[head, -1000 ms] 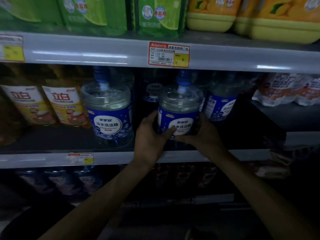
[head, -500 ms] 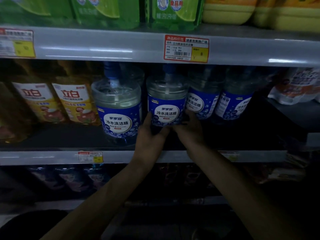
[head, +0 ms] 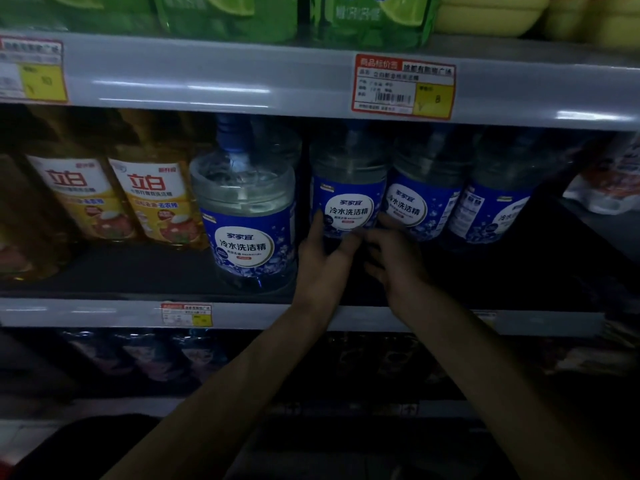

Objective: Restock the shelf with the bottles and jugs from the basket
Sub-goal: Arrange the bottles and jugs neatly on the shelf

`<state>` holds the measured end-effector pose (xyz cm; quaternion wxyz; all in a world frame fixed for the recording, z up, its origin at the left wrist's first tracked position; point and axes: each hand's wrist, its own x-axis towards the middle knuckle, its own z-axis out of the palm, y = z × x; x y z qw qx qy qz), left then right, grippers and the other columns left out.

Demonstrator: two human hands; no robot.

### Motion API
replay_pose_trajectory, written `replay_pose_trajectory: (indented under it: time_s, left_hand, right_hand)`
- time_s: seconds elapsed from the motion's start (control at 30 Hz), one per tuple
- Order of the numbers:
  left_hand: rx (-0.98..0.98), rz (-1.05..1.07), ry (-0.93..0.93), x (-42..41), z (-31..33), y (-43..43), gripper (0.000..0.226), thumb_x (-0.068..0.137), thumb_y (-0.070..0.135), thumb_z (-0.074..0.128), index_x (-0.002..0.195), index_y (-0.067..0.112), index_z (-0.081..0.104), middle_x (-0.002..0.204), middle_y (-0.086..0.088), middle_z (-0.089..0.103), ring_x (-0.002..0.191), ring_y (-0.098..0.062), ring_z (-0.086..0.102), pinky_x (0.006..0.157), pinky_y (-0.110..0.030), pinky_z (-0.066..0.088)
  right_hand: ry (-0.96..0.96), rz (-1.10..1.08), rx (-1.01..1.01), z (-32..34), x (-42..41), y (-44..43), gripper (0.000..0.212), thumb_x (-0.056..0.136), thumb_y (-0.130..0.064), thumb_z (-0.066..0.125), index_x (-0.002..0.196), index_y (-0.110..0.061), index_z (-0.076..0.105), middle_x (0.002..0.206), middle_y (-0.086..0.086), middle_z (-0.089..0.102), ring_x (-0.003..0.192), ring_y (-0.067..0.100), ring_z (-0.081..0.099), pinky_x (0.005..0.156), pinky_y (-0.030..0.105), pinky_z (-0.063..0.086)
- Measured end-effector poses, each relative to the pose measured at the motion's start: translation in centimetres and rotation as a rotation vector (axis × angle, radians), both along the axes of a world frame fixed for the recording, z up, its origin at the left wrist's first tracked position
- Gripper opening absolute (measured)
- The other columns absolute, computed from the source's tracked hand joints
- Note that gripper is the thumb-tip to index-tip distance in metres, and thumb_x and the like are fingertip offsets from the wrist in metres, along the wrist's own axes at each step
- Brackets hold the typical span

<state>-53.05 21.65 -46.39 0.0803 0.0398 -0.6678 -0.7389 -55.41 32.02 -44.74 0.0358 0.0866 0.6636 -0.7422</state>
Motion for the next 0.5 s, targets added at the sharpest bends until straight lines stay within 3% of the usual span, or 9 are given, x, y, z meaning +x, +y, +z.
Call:
replay_pose_trajectory:
  time_s: [0.1, 0.17, 0.3, 0.37, 0.43, 0.5]
  left_hand:
    - [0.046, 0.018, -0.042, -0.6, 0.3, 0.2, 0.065, 0.097, 0.023, 0.068, 0.157, 0.028, 0.041, 0.139, 0.006, 0.062, 0.127, -0.011, 0.060, 0.112, -0.039, 0.049]
    - [0.056, 0.024, -0.057, -0.8, 0.5, 0.4, 0.066, 0.098, 0.023, 0.067, 0.158, 0.029, 0.038, 0.139, 0.008, 0.060, 0.128, -0.013, 0.058, 0.113, -0.041, 0.048]
    - [0.060, 0.057, -0.066, -1.2, 0.5, 0.6, 0.061, 0.099, 0.023, 0.066, 0.153, 0.033, 0.041, 0.126, 0.019, 0.060, 0.127, -0.011, 0.058, 0.113, -0.040, 0.047]
    - [0.047, 0.067, -0.069, -1.4, 0.4, 0.7, 0.056, 0.099, 0.020, 0.065, 0.147, 0.039, 0.042, 0.114, 0.028, 0.058, 0.123, -0.009, 0.058, 0.113, -0.038, 0.047]
    - [0.044, 0.059, -0.056, -1.4, 0.5, 0.6, 0.057, 0.099, 0.019, 0.065, 0.149, 0.035, 0.043, 0.112, 0.030, 0.058, 0.122, -0.008, 0.059, 0.112, -0.036, 0.048]
    - [0.054, 0.049, -0.044, -1.5, 0.4, 0.4, 0.058, 0.099, 0.020, 0.066, 0.152, 0.030, 0.044, 0.120, 0.021, 0.063, 0.124, -0.009, 0.060, 0.111, -0.036, 0.049]
  right_hand:
    - [0.012, 0.004, -0.006, 0.0, -0.6, -0.1, 0.043, 0.091, -0.002, 0.058, 0.091, -0.044, 0.061, 0.098, -0.014, 0.070, 0.096, 0.009, 0.064, 0.074, 0.027, 0.051]
    - [0.026, 0.007, 0.000, 0.0, -0.9, -0.2, 0.046, 0.090, 0.000, 0.056, 0.092, -0.046, 0.060, 0.101, -0.015, 0.069, 0.097, 0.006, 0.063, 0.072, 0.025, 0.050]
    - [0.053, -0.019, 0.040, -0.4, -1.4, -0.7, 0.052, 0.083, 0.000, 0.057, 0.114, -0.041, 0.067, 0.121, -0.007, 0.072, 0.114, 0.016, 0.064, 0.094, 0.037, 0.055]
    - [0.047, -0.049, 0.040, -0.4, -1.5, -0.8, 0.054, 0.083, 0.000, 0.057, 0.116, -0.043, 0.065, 0.127, -0.005, 0.068, 0.118, 0.018, 0.062, 0.102, 0.043, 0.052]
    - [0.042, -0.055, 0.033, -0.3, -1.5, -0.7, 0.052, 0.085, 0.000, 0.056, 0.113, -0.044, 0.063, 0.128, -0.004, 0.067, 0.119, 0.018, 0.061, 0.104, 0.043, 0.051]
    - [0.036, -0.049, 0.044, -0.5, -1.6, -0.8, 0.055, 0.085, 0.000, 0.055, 0.125, -0.038, 0.063, 0.127, -0.005, 0.068, 0.117, 0.017, 0.062, 0.102, 0.042, 0.052]
